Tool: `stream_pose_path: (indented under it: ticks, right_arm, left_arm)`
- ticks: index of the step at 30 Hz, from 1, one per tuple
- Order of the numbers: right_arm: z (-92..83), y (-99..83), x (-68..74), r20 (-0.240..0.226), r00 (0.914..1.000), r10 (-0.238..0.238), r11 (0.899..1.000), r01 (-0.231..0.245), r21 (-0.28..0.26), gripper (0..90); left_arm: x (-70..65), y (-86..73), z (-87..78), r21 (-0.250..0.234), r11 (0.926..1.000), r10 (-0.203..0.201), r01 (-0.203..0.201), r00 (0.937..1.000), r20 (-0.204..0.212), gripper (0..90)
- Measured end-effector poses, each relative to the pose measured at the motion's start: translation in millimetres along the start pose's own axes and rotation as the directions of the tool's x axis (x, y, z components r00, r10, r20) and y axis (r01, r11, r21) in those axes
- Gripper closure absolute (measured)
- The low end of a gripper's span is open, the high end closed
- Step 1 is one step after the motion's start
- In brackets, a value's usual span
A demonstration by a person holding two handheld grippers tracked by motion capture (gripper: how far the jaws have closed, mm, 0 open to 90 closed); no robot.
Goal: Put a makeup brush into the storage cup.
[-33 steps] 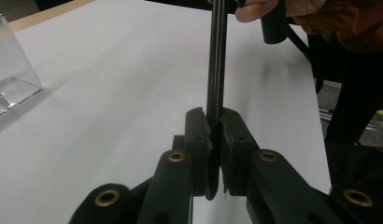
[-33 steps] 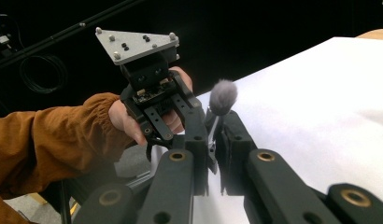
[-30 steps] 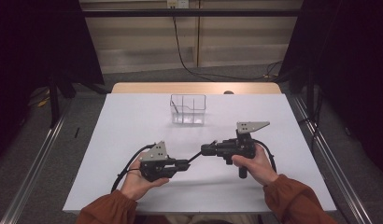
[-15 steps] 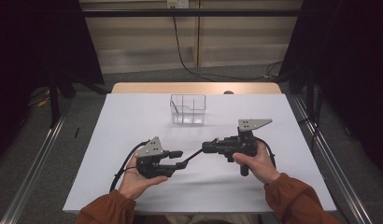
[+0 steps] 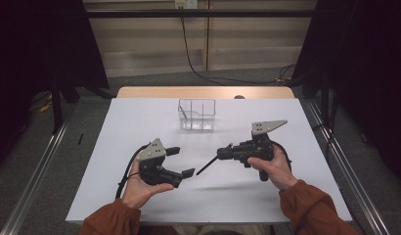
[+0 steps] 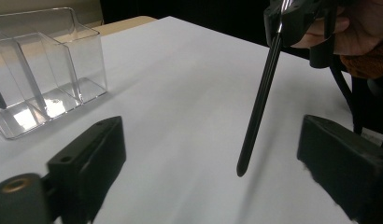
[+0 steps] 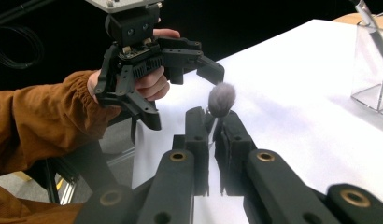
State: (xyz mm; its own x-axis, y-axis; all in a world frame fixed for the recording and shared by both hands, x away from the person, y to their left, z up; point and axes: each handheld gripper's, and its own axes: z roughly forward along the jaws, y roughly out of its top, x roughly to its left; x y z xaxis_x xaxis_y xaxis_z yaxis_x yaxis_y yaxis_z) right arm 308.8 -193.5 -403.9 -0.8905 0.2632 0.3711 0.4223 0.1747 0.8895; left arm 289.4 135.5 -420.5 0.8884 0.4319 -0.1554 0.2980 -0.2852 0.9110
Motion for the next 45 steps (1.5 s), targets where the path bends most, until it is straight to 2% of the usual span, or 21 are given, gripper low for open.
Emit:
stream_pose_path:
  ticks: [3, 4, 6, 9, 12, 20, 24, 33, 39, 44, 45]
  right_arm:
    - [-3.3, 6.3, 0.1, 0.016, 0.9998, -0.012, 1.000, 0.012, 0.025, 83.7]
    - [-3.9, 8.2, -0.1, 0.009, 0.9999, -0.008, 1.000, 0.008, 0.018, 83.7]
    - [-4.3, 12.6, 0.6, 0.021, 0.9996, -0.018, 0.999, 0.018, 0.038, 83.7]
    - [-3.6, 18.6, 1.7, 0.016, 0.9996, -0.022, 0.997, 0.021, 0.076, 83.7]
    - [-1.3, 23.9, 2.6, 0.008, 0.9993, -0.036, 0.993, 0.035, 0.110, 83.7]
    - [6.9, 36.0, 3.9, -0.009, 0.9991, -0.042, 0.977, 0.043, 0.209, 83.8]
    - [11.0, 41.6, 5.1, -0.008, 0.9987, -0.050, 0.964, 0.051, 0.262, 83.8]
    - [19.7, 51.9, 6.4, -0.001, 0.9971, -0.076, 0.926, 0.071, 0.371, 83.8]
    - [23.6, 56.6, 7.3, 0.002, 0.9960, -0.089, 0.908, 0.081, 0.411, 83.8]
    - [25.9, 60.8, 6.3, 0.019, 0.9951, -0.097, 0.885, 0.077, 0.459, 83.8]
    - [26.7, 61.6, 5.7, 0.020, 0.9944, -0.104, 0.877, 0.082, 0.474, 83.8]
  left_arm:
    - [0.3, 0.3, -1.1, -0.010, 0.9999, 0.009, -0.009, 0.9996, 0.025, 2.0]
    - [0.3, 0.6, -1.7, -0.009, 0.9999, 0.010, -0.010, 0.9995, 0.029, 2.3]
    - [-0.2, 0.8, -2.1, -0.011, 0.9997, 0.020, -0.020, 0.9994, 0.028, 2.0]
    - [-0.1, 1.1, -2.4, -0.013, 0.9998, 0.013, -0.012, 0.9997, 0.023, 2.0]
    - [-0.6, 1.0, -2.2, -0.008, 0.9996, 0.028, -0.028, 0.9996, 0.008, 2.0]
    - [-2.4, 2.9, 0.1, -0.018, 0.9993, 0.031, -0.031, 0.9995, 0.008, 2.6]
    - [-4.4, 4.5, 2.6, -0.014, 0.9991, 0.040, -0.040, 0.9991, 0.013, 3.2]
    - [-7.8, 9.2, 10.4, -0.010, 0.9988, 0.047, -0.047, 0.9987, 0.021, 3.1]
    - [-10.0, 11.5, 16.1, 0.001, 0.9979, 0.065, -0.065, 0.9976, 0.024, 2.9]
    - [-12.3, 11.4, 22.2, 0.017, 0.9979, 0.063, -0.063, 0.9973, 0.038, 2.9]
    - [-12.5, 11.8, 22.9, 0.020, 0.9977, 0.064, -0.065, 0.9972, 0.039, 2.9]
